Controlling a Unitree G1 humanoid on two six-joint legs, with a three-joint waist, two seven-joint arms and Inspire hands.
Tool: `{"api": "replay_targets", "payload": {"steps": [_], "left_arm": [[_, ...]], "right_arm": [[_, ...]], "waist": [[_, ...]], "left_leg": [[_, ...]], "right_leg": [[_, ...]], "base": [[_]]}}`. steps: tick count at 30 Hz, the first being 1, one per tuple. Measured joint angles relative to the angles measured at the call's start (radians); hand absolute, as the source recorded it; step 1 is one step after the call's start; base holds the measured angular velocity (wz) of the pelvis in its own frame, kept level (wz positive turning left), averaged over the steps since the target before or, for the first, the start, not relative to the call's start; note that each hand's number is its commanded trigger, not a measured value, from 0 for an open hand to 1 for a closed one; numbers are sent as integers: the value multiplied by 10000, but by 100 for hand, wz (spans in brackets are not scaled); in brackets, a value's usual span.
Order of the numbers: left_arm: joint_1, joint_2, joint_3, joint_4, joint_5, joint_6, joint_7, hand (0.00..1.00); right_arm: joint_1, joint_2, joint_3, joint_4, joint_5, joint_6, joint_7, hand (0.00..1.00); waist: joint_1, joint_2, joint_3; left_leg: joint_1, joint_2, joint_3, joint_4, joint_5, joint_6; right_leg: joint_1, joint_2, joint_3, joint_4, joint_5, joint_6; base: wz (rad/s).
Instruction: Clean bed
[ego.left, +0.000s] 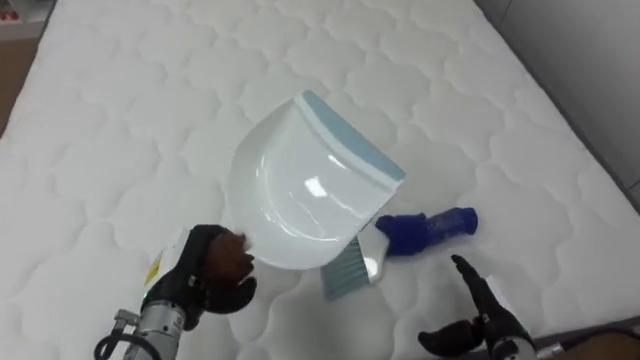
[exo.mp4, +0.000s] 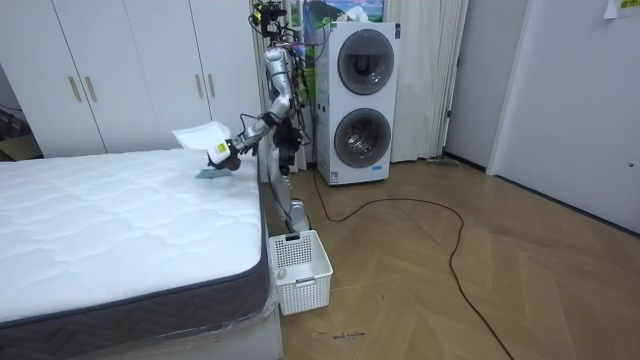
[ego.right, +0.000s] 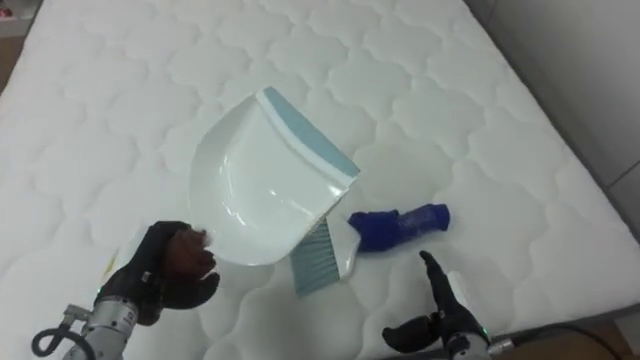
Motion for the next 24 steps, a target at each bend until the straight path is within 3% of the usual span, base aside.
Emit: {"api": "replay_targets", "payload": {"steps": [6,8,11,15,18,20,22,24], "left_arm": [[455,-91,271,2178,-586,376,0,0],[496,-232,632,3259,-881,386,0,0],[767,-417,1175,3935,-1253,396,11,0],[1001,-528,1957,4971,-1976,486,8,0],[1059,-539,2437,5655,-1985,942,31,0],[1351,-569,2928,5786,-1900,1358,1,0],[1494,-576,3317,5849,-1891,1654,-82,0],[1509,-581,3588,5994,-1897,2025,-273,0]], "right_arm": [[3,80,-590,1946,438,68,-49,0],[-14,138,-795,2629,431,86,-83,0],[0,150,-1070,3374,405,136,-184,0],[13,149,-1874,4612,388,487,-474,0],[90,165,-2212,5398,339,934,-596,0],[322,187,-3057,5491,337,1362,-645,0],[484,187,-3529,5557,336,1610,-725,0],[577,188,-3673,5798,334,1918,-667,0]], "waist": [[15,28,-35],[7,11,-44],[18,-27,-37],[1,-122,-34],[1,-200,-33],[27,-255,-45],[10,-211,-80],[3,-232,-64]], "left_leg": [[260,152,194,-350,3,-5],[320,199,280,-359,3,-6],[518,272,287,-400,3,-10],[800,291,284,-603,7,-18],[978,305,275,-647,6,-18],[1120,310,279,-722,6,-18],[1192,360,236,-793,1,-20],[1267,351,172,-867,2,-18]], "right_leg": [[230,176,45,-335,87,-83],[267,202,-21,-341,105,-114],[542,186,-261,-530,136,-167],[833,219,-346,-695,132,-174],[1052,187,-541,-828,130,-175],[1152,190,-535,-834,117,-164],[1210,185,-539,-870,112,-158],[1292,166,-564,-860,116,-152]], "base": [[-5],[-9],[-6],[7],[7],[0],[3],[7]]}}
